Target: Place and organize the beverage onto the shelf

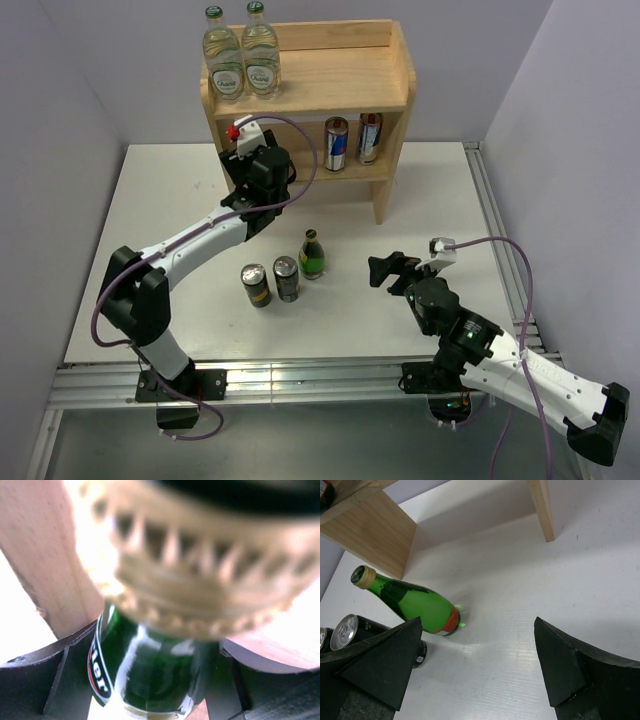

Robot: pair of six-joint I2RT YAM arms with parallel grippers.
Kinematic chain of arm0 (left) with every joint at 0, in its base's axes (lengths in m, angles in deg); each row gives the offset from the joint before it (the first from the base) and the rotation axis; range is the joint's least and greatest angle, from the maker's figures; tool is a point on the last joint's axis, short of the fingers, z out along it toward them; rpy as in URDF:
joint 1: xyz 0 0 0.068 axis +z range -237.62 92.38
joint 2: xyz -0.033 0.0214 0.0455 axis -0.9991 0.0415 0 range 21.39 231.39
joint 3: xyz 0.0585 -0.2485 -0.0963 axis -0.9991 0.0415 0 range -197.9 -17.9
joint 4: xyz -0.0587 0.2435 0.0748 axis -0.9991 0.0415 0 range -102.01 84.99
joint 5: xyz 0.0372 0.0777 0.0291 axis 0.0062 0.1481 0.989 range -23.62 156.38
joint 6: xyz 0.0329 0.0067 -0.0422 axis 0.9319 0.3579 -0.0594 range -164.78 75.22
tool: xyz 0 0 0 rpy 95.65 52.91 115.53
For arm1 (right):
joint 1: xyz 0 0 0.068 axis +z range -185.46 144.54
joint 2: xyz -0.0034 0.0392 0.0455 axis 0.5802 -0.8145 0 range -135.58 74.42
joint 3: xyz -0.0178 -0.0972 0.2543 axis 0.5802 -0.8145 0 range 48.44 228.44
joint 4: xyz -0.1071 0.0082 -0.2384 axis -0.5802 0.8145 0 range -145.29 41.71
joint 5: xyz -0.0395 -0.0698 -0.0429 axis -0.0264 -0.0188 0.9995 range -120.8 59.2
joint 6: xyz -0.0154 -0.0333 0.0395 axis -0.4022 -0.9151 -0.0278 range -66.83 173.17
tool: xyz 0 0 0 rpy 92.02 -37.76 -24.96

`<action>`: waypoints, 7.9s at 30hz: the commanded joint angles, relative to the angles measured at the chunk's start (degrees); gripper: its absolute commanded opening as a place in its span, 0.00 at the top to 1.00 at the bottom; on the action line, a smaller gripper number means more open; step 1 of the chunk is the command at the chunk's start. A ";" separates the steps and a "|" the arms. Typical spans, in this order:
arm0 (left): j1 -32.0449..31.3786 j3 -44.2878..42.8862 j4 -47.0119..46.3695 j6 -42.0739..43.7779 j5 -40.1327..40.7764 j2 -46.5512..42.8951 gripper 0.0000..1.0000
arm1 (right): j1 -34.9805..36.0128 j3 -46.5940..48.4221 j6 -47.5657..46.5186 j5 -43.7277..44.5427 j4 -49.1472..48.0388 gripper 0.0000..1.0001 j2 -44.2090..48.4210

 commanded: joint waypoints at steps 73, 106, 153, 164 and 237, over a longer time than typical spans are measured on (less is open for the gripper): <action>8.40 -7.05 0.09 9.70 -33.85 5.46 0.01 | 0.44 -2.36 1.36 -1.02 -0.87 0.00 4.72; 10.87 2.97 4.57 12.68 -49.14 -9.74 0.01 | 0.44 -2.01 0.92 -1.99 1.50 0.00 6.66; -12.25 14.92 39.99 -5.42 -27.97 -50.35 0.01 | -0.27 19.08 -8.21 -12.89 -41.03 0.00 -66.99; -12.25 18.96 41.05 -4.72 -26.12 -54.21 0.01 | -0.35 19.78 -10.23 -10.61 -46.75 0.56 -71.56; -11.46 23.01 41.22 -5.51 -26.99 -55.89 0.01 | -8.35 97.31 -24.92 -3.32 -13.70 1.00 -94.15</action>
